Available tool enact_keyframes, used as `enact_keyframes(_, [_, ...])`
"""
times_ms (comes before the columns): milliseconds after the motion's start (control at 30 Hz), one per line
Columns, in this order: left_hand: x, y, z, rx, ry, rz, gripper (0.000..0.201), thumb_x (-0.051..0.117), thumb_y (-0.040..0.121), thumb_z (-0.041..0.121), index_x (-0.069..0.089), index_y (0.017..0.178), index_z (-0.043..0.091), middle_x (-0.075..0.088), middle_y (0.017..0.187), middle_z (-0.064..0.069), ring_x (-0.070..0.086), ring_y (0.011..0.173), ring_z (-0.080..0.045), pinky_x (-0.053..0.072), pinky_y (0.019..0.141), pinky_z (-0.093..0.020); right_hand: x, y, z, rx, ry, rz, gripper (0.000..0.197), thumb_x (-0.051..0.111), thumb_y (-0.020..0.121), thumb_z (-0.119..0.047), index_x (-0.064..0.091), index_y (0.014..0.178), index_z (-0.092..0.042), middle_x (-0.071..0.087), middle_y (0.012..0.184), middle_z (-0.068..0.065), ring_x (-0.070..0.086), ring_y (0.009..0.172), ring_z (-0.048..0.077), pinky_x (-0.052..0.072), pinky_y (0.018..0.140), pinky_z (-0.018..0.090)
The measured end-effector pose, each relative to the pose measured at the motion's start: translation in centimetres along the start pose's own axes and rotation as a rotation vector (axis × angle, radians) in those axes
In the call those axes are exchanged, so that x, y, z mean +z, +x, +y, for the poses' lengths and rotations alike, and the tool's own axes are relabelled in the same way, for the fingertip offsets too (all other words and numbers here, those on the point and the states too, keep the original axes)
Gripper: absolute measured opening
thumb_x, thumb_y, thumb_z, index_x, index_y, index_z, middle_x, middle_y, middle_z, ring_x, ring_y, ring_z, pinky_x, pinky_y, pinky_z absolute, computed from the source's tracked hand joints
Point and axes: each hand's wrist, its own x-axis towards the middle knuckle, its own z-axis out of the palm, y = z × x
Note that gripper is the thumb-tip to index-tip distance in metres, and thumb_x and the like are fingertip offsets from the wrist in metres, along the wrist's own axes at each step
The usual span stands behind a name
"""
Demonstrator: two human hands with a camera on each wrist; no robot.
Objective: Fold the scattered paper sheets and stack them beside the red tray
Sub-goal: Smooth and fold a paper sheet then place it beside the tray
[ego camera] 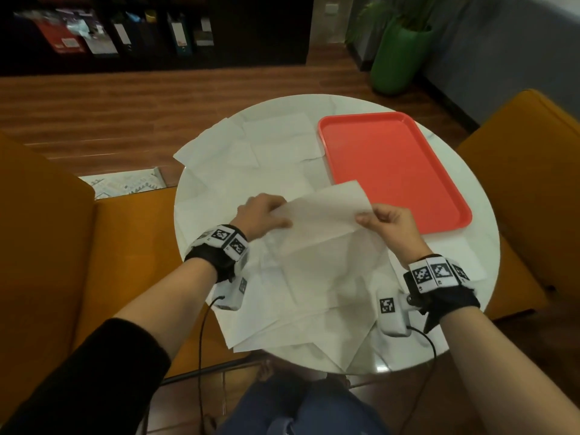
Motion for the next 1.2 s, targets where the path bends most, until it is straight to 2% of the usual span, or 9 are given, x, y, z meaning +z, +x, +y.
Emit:
enact_keyframes(200, [-3.5, -4.8, 2.4, 0.185, -0.379, 0.268, 0.011, 0.074, 0.082, 0.021, 0.072, 0.088, 0.013, 0.072, 0.089, 0.003, 0.063, 0.084, -0.006, 0.043, 0.075, -0.01, -0.4, -2.2, -1.1, -0.109, 0.133, 0.122, 0.02, 0.066, 0.083, 0.001, 0.071, 0.093, -0.015, 0.074, 0.085, -0.008, 0.067, 0.084, 0.009, 0.054, 0.074, 0.02])
enact_keyframes(333, [-1.5, -8.2, 0.1, 0.108, -0.33, 0.118, 0.009, 0.072, 0.084, 0.025, 0.071, 0.088, 0.018, 0.071, 0.089, 0.005, 0.064, 0.087, -0.004, 0.046, 0.079, -0.017, 0.5, -4.3, 1.4, 0.001, 0.018, 0.04, 0.019, 0.067, 0.081, 0.001, 0.072, 0.087, -0.016, 0.074, 0.08, -0.012, 0.068, 0.079, 0.003, 0.053, 0.074, 0.016])
enact_keyframes(467, [1.9, -9.5, -2.2, -0.043, -0.315, 0.024, 0.009, 0.069, 0.087, 0.024, 0.069, 0.088, 0.015, 0.069, 0.084, 0.002, 0.062, 0.073, 0.0, 0.045, 0.064, -0.015, 1.2, -5.7, 5.7, 0.148, -0.148, -0.083, 0.006, 0.07, 0.083, -0.021, 0.072, 0.082, -0.015, 0.075, 0.081, -0.005, 0.07, 0.078, 0.011, 0.051, 0.075, 0.028])
enact_keyframes(600, [3.9, -8.7, -3.6, -0.148, -0.295, 0.03, 0.012, 0.068, 0.087, 0.026, 0.067, 0.094, 0.016, 0.071, 0.092, 0.0, 0.066, 0.086, -0.013, 0.054, 0.078, -0.033, 1.8, -5.6, 7.7, 0.213, -0.373, -0.053, 0.047, 0.065, 0.083, -0.043, 0.048, 0.06, -0.006, 0.046, 0.057, 0.001, 0.044, 0.055, 0.014, 0.035, 0.062, 0.029])
enact_keyframes(767, [4.7, -6.7, -3.5, -0.269, -0.274, 0.108, 0.028, 0.068, 0.086, 0.022, 0.06, 0.112, 0.015, 0.065, 0.094, -0.004, 0.062, 0.097, -0.024, 0.044, 0.07, -0.022, 2.7, -4.2, 7.1, 0.278, -0.562, 0.003, 0.042, 0.061, 0.084, -0.045, 0.039, 0.058, -0.022, 0.044, 0.057, -0.005, 0.048, 0.063, 0.019, 0.035, 0.069, 0.034])
enact_keyframes(867, [5.4, -6.9, -3.6, -0.307, -0.081, 0.111, 0.054, 0.068, 0.086, 0.027, 0.043, 0.133, 0.021, 0.055, 0.119, -0.008, 0.053, 0.112, -0.027, 0.043, 0.092, -0.036, 3.3, -4.0, 6.2, 0.291, -0.723, 0.034, 0.018, 0.059, 0.088, -0.043, 0.056, 0.09, -0.025, 0.059, 0.088, -0.005, 0.055, 0.089, 0.018, 0.031, 0.084, 0.036])
enact_keyframes(1033, [7.2, -9.5, -2.2, -0.016, 0.329, 0.218, 0.054, 0.054, 0.094, 0.031, 0.036, 0.143, 0.019, 0.041, 0.142, -0.009, 0.047, 0.123, -0.027, 0.037, 0.102, -0.041, 4.4, -5.1, 5.5, 0.043, -0.889, 0.114, 0.032, 0.051, 0.094, -0.022, 0.051, 0.126, -0.019, 0.051, 0.125, 0.005, 0.048, 0.116, 0.024, 0.027, 0.097, 0.04])
enact_keyframes(1133, [9.9, -10.8, -1.6, 0.088, 0.448, 0.012, 0.056, 0.037, 0.098, 0.042, 0.031, 0.147, 0.016, 0.029, 0.155, -0.008, 0.032, 0.14, -0.025, 0.024, 0.114, -0.042, 6.6, -7.0, 5.6, -0.155, -0.904, -0.059, 0.037, 0.045, 0.097, -0.018, 0.048, 0.133, -0.016, 0.048, 0.138, 0.004, 0.043, 0.129, 0.022, 0.025, 0.106, 0.037])
enact_keyframes(1200, [11.7, -11.4, -1.7, 0.09, 0.545, -0.124, 0.076, 0.011, 0.092, 0.056, 0.02, 0.151, 0.008, 0.012, 0.16, -0.012, 0.017, 0.147, -0.026, 0.015, 0.116, -0.047, 8.5, -8.5, 6.3, -0.193, -0.99, -0.298, 0.046, 0.034, 0.101, -0.024, 0.032, 0.146, -0.015, 0.029, 0.154, 0.003, 0.021, 0.144, 0.019, 0.012, 0.116, 0.037])
